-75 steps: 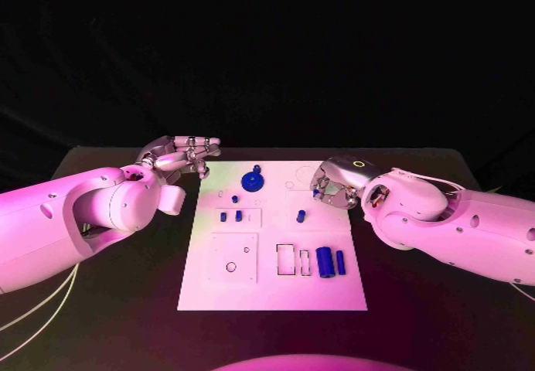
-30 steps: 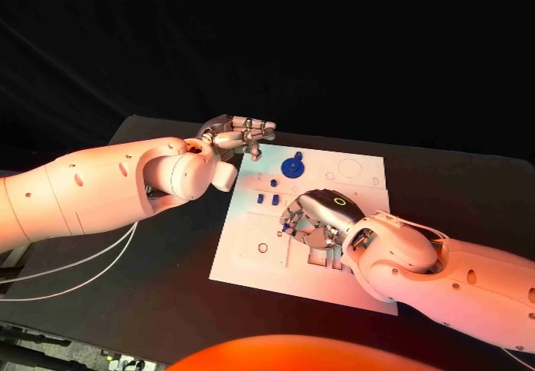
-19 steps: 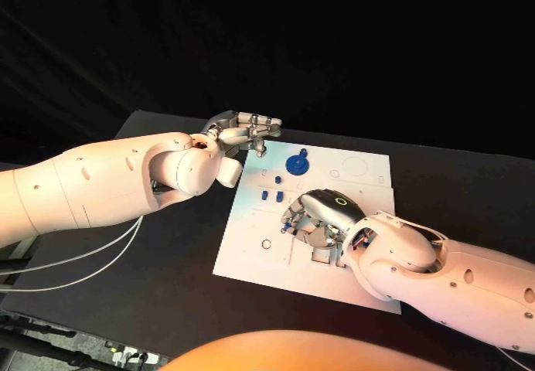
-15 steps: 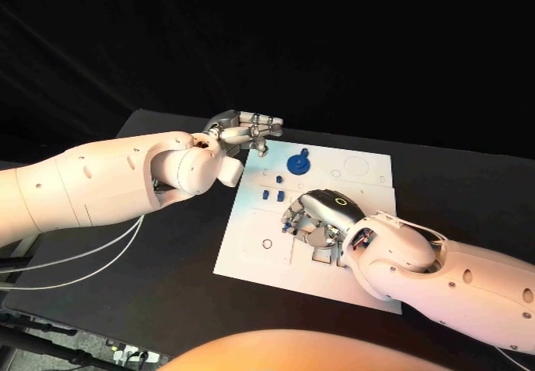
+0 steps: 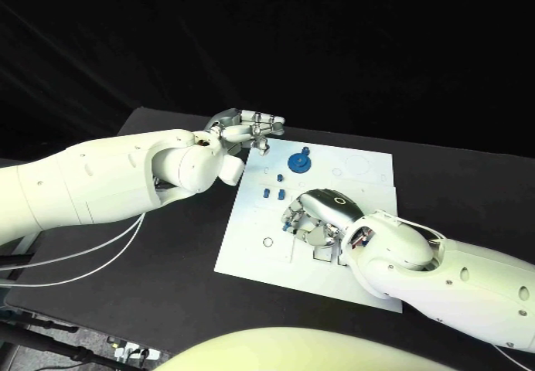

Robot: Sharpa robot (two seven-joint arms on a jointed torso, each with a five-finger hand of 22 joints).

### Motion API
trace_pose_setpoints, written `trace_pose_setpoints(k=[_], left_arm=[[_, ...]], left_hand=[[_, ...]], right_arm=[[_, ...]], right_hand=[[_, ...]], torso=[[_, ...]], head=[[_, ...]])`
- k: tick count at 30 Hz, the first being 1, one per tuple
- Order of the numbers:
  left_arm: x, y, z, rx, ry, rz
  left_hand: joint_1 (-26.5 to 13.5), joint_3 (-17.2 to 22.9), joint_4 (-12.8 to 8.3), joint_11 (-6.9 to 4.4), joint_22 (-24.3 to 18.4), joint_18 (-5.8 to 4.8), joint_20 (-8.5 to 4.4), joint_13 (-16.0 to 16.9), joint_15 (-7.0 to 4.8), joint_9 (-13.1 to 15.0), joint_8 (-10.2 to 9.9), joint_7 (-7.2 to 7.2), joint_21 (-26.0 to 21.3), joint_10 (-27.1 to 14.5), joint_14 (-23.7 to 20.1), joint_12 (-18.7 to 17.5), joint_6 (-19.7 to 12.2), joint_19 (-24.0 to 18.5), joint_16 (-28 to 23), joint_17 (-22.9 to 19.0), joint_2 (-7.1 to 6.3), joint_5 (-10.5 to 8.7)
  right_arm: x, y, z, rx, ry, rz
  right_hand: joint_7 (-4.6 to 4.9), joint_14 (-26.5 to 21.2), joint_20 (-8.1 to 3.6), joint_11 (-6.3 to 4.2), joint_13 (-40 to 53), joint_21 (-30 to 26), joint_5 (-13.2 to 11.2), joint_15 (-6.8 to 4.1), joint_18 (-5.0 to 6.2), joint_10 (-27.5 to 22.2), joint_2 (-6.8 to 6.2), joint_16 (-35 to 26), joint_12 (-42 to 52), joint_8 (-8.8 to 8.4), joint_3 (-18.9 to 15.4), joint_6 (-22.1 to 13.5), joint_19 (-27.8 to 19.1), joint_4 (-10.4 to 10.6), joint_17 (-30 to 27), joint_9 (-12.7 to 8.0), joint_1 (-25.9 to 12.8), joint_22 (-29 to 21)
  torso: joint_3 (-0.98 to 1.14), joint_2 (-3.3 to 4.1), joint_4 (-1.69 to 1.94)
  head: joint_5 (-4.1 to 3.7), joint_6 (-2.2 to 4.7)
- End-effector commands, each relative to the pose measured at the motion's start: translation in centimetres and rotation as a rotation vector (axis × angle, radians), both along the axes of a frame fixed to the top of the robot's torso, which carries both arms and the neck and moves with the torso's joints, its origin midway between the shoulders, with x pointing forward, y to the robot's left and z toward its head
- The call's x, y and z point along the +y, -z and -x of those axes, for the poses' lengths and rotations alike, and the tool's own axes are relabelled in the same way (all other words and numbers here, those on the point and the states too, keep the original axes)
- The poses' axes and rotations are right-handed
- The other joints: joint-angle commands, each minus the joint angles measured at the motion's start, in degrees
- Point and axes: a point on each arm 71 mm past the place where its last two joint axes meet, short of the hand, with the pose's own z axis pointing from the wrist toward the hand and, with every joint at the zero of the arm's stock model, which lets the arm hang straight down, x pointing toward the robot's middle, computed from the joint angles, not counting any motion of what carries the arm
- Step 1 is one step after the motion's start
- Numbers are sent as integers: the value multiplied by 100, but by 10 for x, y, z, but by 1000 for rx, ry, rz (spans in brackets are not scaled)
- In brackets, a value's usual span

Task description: Assemble the parts on the task board

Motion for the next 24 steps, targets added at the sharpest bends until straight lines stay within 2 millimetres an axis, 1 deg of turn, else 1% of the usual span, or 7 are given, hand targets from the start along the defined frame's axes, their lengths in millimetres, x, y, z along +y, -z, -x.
trace_pose_setpoints(k=[1,9,11,14,17,19,24], left_arm=[[-3,-1,1,0,23,10],[-3,-1,1,2,23,9],[-3,-1,1,2,22,9],[-3,-1,1,3,22,8],[-3,-1,1,5,23,8],[-3,-1,1,5,23,8],[-3,0,0,6,23,7]], left_hand=[[-43,-20,-12,-8,-10,106,14,-5,12,-7,-23,13,-23,-41,-37,19,-13,-35,-26,-9,38,-8],[-43,-20,-12,-8,-10,106,14,-5,12,-7,-23,13,-23,-41,-37,19,-13,-35,-26,-9,38,-8],[-43,-20,-12,-8,-10,106,14,-5,12,-7,-23,13,-23,-41,-37,19,-13,-35,-26,-9,38,-8],[-43,-20,-12,-8,-10,106,14,-5,12,-7,-23,13,-23,-41,-37,19,-13,-35,-26,-9,38,-8],[-43,-20,-12,-8,-10,106,14,-5,12,-7,-23,13,-23,-41,-37,19,-13,-35,-26,-9,38,-8],[-43,-20,-12,-8,-10,106,14,-5,12,-7,-23,13,-23,-41,-37,19,-13,-35,-26,-9,38,-8],[-43,-20,-12,-8,-10,106,14,-5,12,-7,-23,13,-23,-41,-37,19,-13,-35,-26,-9,38,-8]], right_arm=[[2,3,1,7,-13,37],[3,5,2,13,-20,73],[4,5,2,15,-20,80],[4,6,2,16,-16,86],[3,6,1,14,-3,86],[2,6,0,9,8,85],[0,4,0,-6,27,76]], right_hand=[[-4,347,-12,3,-8,-35,17,-47,-60,47,20,16,-29,40,16,34,18,-8,236,4,-58,426],[2,344,-9,10,-17,-57,-3,-41,-57,47,3,13,-44,30,4,25,8,-19,227,8,-111,420],[12,342,-3,18,-29,-83,-65,-31,-52,30,-11,11,-65,10,-13,-3,-3,-15,220,6,-171,412],[55,341,14,56,-57,-117,-129,-4,-48,-53,-37,15,-111,-58,-42,-109,-19,1,222,-13,-276,402],[143,340,52,126,-99,-179,-124,54,-41,-217,-93,25,-128,-171,-80,-309,-45,20,230,-58,-389,380],[188,340,78,166,-118,-205,-126,85,-38,-292,-128,34,-117,-206,-106,-440,-55,25,241,-91,-441,372],[189,337,107,182,-133,-222,-130,104,-32,-354,-174,42,-90,-211,-150,-616,-61,18,246,-136,-499,373]], torso=[[0,0,8],[0,2,3],[0,-2,1],[-1,-2,0],[0,-5,-1],[-1,-7,0],[2,-4,3]], head=[[7,-13],[9,-24],[9,-23],[6,-21],[-2,-16],[-4,-13],[-19,3]])
